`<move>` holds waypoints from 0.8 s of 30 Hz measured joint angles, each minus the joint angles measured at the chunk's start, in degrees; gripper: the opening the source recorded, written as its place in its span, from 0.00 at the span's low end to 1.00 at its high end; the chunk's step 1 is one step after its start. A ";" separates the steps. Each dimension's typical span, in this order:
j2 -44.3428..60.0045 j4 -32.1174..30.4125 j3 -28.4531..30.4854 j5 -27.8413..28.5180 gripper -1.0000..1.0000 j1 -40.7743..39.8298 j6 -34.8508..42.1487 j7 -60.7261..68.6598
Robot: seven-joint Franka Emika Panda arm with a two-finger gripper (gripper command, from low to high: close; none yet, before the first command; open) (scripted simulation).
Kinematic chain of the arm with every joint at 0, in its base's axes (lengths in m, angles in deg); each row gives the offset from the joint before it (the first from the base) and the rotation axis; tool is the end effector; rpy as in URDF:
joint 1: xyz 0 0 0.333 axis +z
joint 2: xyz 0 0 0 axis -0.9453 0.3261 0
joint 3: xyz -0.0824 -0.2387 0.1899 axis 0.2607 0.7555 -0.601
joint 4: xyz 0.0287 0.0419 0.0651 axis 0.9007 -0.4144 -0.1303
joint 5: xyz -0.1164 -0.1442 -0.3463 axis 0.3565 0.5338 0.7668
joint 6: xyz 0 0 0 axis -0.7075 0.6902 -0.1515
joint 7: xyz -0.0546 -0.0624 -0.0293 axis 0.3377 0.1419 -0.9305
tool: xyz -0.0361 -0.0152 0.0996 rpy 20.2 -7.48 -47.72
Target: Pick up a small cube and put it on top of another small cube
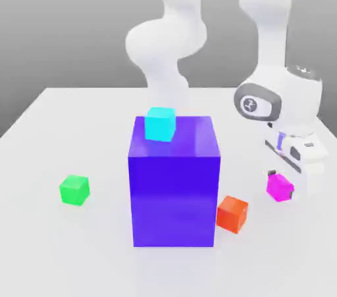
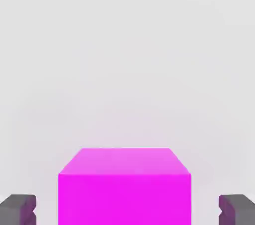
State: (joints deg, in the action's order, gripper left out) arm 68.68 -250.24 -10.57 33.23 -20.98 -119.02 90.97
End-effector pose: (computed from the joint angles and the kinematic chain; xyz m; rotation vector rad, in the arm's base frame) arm 0.2088 0.2791 0.1273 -2.6701 -1.6546 0.0003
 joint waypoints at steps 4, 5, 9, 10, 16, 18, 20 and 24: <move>0.59 0.11 0.31 0.20 0.00 0.28 -0.39 -0.19; -0.14 -0.02 0.01 0.15 0.00 -0.02 0.20 -0.11; -7.18 -1.38 -3.11 -2.94 0.00 -2.41 5.89 2.32; -9.22 -1.78 -3.77 -4.19 0.00 -2.74 7.53 3.22; -16.62 -0.91 -3.56 -7.64 0.00 -3.30 11.85 3.96; -17.39 0.47 -2.84 -7.26 0.00 -4.64 11.37 2.57; -18.09 1.91 -2.49 -6.60 0.00 -5.78 10.83 0.97; -19.69 4.13 -0.81 -3.92 0.00 -9.70 10.29 -0.21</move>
State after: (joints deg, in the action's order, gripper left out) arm 48.98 -246.10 -11.39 29.32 -30.68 -108.73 90.75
